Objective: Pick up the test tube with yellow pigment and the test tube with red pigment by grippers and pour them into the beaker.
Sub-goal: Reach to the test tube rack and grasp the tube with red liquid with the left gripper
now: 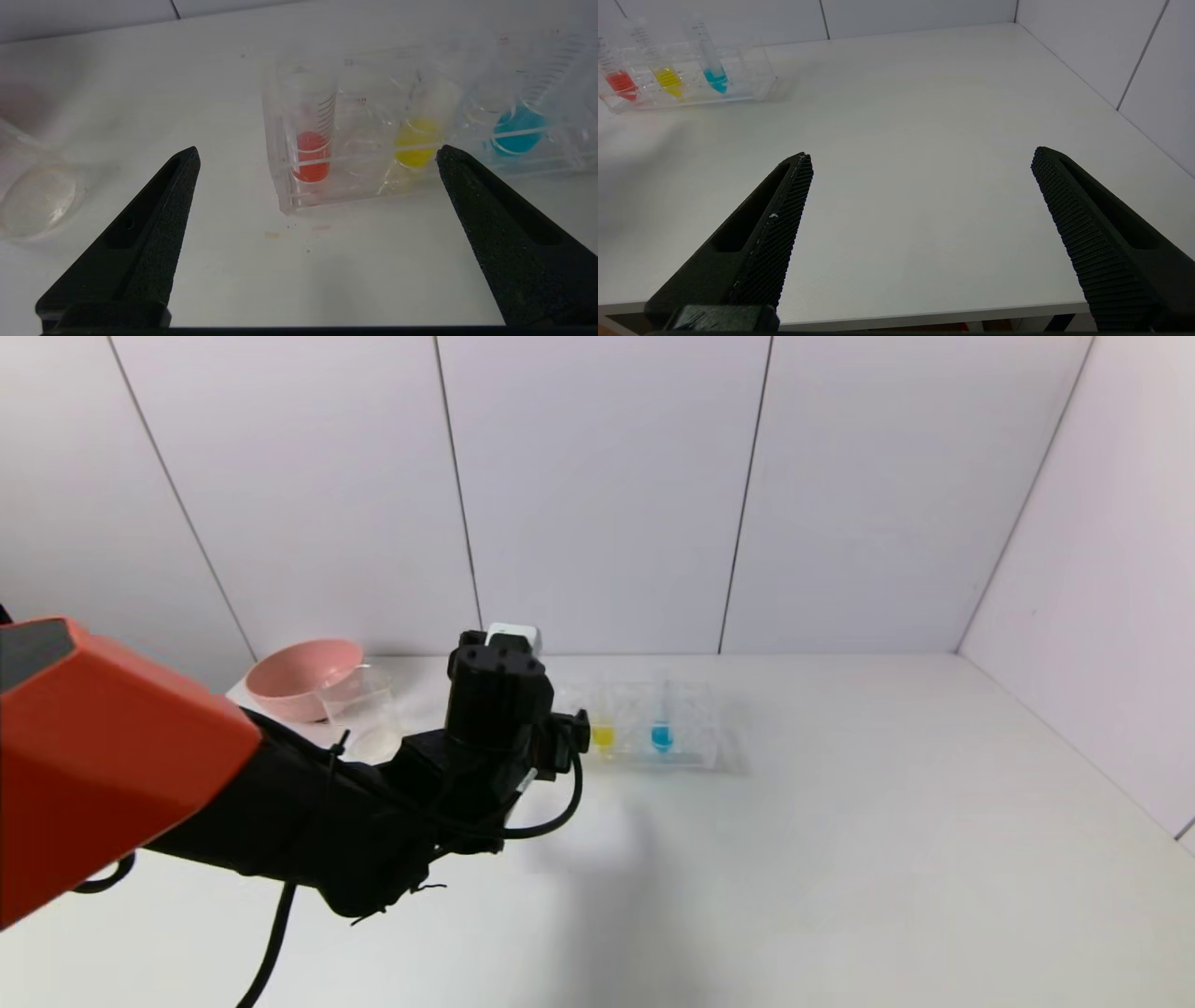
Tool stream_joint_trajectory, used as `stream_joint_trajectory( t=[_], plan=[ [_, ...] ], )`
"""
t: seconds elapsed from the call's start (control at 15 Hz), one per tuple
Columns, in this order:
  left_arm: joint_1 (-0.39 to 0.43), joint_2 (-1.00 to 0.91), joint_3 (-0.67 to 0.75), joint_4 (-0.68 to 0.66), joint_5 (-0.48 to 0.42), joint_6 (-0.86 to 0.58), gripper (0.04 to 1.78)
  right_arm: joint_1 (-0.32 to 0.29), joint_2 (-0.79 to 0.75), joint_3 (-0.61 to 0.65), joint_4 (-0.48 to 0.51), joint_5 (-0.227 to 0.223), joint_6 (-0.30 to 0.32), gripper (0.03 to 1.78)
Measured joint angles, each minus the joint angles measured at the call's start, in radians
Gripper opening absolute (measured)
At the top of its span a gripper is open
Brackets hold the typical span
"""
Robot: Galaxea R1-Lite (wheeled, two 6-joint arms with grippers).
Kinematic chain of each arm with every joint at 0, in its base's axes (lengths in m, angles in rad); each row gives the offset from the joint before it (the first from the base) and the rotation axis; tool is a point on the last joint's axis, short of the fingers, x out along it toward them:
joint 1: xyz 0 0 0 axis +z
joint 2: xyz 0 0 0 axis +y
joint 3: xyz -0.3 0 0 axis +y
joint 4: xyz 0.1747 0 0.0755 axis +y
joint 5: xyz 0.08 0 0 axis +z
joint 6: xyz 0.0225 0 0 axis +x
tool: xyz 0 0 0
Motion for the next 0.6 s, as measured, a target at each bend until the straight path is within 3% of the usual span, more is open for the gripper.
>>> stream_joint_trajectory(
  t=[0.13,0.6],
  plan=[
    [0.028,0.067,-0.022,-0.112,0.003,0.06,1.76,0.0,0.0,0.0,0.0,0.0,0.0,1.71],
    [0.066,0.189,-0.074,-0.241,-0.005,0.069,1.76,0.0,0.0,0.0,0.0,0.0,0.0,1.71]
  ],
)
